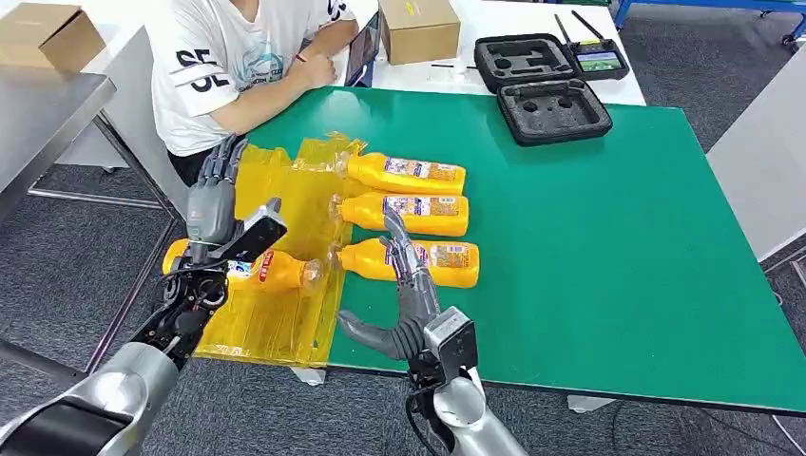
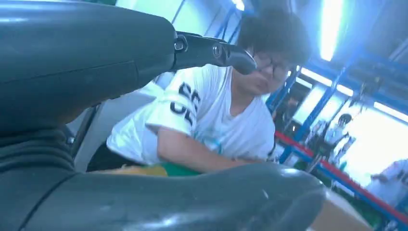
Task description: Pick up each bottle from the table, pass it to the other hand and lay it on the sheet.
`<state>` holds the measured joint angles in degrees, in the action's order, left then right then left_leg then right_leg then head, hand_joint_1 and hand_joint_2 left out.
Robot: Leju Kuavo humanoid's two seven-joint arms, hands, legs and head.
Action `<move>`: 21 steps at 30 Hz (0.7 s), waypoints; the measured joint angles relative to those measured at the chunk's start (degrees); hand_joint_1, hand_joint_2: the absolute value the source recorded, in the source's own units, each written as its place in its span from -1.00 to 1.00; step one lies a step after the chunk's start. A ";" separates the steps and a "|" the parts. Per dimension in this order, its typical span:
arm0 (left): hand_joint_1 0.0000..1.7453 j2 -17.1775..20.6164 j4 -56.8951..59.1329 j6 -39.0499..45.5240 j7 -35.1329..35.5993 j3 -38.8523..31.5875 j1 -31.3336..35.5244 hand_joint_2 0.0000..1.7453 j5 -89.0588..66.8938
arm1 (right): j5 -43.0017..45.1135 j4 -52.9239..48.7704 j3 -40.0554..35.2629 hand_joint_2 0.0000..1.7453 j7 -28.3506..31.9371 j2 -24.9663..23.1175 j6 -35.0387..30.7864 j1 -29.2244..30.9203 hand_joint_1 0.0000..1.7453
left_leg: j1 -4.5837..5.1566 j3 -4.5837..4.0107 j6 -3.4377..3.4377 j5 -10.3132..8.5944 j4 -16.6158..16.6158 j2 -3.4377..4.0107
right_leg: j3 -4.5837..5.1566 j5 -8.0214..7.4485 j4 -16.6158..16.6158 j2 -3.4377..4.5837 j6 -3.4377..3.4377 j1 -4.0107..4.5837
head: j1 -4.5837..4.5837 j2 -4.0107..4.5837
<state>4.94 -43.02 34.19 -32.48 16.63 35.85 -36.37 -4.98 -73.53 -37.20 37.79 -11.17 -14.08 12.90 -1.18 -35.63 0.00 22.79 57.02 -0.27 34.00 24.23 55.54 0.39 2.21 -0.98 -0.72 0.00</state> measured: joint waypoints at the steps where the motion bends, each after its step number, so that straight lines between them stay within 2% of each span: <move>1: -1.00 0.00 0.00 0.00 0.00 0.00 0.00 1.00 0.00 | 0.00 0.00 0.00 1.00 0.00 0.00 0.00 0.00 -1.00 | 0.00 0.00 0.00 0.00 0.00 0.00 | 0.00 0.00 0.00 0.00 0.00 0.00 | 0.00 0.00; 6: -1.00 0.00 -0.02 0.18 0.00 -0.02 -0.02 1.00 -0.10 | 0.00 0.00 -0.02 1.00 0.00 0.00 0.02 0.00 -1.00 | 0.00 0.00 0.00 0.00 0.00 0.00 | 0.00 0.00 0.00 0.00 0.00 0.00 | 0.00 0.00; 10: -1.00 -0.31 -2.01 3.56 -1.51 -1.79 -1.27 1.00 -0.63 | -1.75 0.00 -0.48 1.00 -0.53 0.15 -0.40 0.17 -1.00 | 0.00 0.01 0.00 0.00 0.00 0.01 | 0.00 0.00 0.00 0.00 0.00 0.00 | -0.02 0.00; 11: -1.00 -0.79 -4.68 3.69 -3.52 -5.25 -3.37 1.00 0.05 | -5.58 0.00 -0.63 1.00 -2.52 0.74 -1.58 0.36 -1.00 | 0.00 0.01 0.00 0.00 0.00 0.02 | 0.00 0.00 0.00 0.01 0.00 0.00 | -0.02 0.02; 12: -1.00 -0.83 -7.26 3.67 -4.15 -8.26 -5.65 1.00 3.70 | -11.70 -0.02 -0.39 1.00 -7.04 2.21 -1.81 1.17 -1.00 | 0.00 0.00 0.00 0.00 0.00 0.03 | 0.01 0.00 0.00 0.01 0.00 -0.01 | 0.00 0.00; 13: -1.00 -0.83 -10.08 0.38 -3.43 -10.25 -8.63 1.00 12.65 | -21.89 0.33 1.34 1.00 -14.98 4.11 -1.86 3.07 -1.00 | 0.01 -0.02 0.00 0.00 0.00 0.02 | 0.01 0.00 0.00 0.01 0.00 -0.01 | -0.04 0.00; 17: -1.00 -0.83 -13.55 -5.43 -3.28 -11.10 -13.09 1.00 20.51 | -33.45 4.42 4.70 1.00 -20.70 6.36 -2.36 6.59 -1.00 | 0.02 -0.02 -0.01 0.00 0.00 0.03 | 0.00 0.00 -0.01 0.01 0.00 -0.02 | -0.02 0.00; 21: -1.00 -0.92 -17.00 -8.42 -2.65 -11.04 -16.82 1.00 23.03 | -38.32 11.70 7.49 1.00 -22.41 7.71 -3.74 11.13 -1.00 | 0.02 -0.02 -0.01 -0.01 0.02 0.03 | 0.00 -0.02 -0.01 0.01 0.01 -0.03 | -0.04 0.00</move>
<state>4.02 -60.01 25.77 -35.13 5.60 19.03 -13.34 -43.30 -61.82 -29.71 15.39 -3.46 -17.82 24.03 -1.16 -35.65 -0.02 22.79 57.04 -0.25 33.99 24.21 55.53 0.39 2.21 -1.01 -0.77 0.00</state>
